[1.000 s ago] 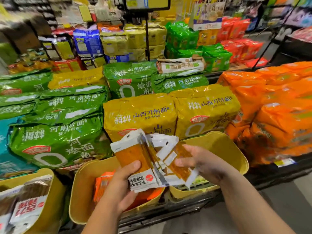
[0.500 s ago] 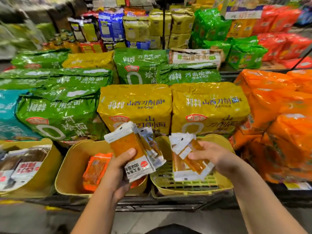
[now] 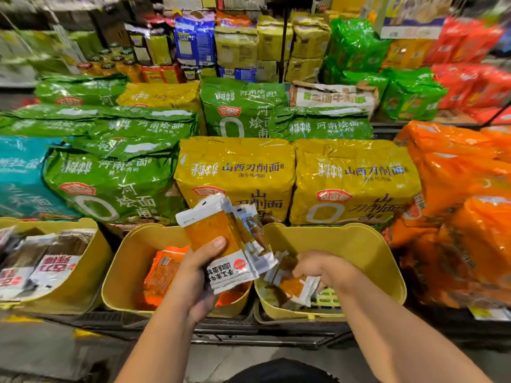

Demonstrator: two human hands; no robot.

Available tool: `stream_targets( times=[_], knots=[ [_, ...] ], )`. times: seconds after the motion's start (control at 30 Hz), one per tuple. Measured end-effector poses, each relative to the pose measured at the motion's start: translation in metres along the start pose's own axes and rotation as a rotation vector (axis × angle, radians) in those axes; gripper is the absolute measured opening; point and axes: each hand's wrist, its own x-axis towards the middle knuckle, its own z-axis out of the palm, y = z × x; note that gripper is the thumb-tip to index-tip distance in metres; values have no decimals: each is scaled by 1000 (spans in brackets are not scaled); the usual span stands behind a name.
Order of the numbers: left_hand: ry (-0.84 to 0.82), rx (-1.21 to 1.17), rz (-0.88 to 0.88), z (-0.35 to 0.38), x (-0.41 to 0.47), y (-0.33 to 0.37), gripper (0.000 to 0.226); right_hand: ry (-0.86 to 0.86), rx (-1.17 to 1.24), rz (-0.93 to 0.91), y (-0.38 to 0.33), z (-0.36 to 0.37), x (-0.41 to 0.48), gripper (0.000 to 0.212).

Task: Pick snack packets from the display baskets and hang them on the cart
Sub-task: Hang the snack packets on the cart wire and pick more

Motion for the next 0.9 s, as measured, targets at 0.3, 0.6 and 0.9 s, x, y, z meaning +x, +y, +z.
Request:
stream_targets(
  times=[0.3,0.6,0.9],
  knots=[
    [-17,-15,-86,-11,12,3,109,50,53,47,11,-4,1,69],
    [-145,-40,-134,-15,20,13,57,17,383,118,33,-11,-13,30],
    [-231,-3,-166,-16,14,19,76,210,14,284,38,-21,-10,30]
  ],
)
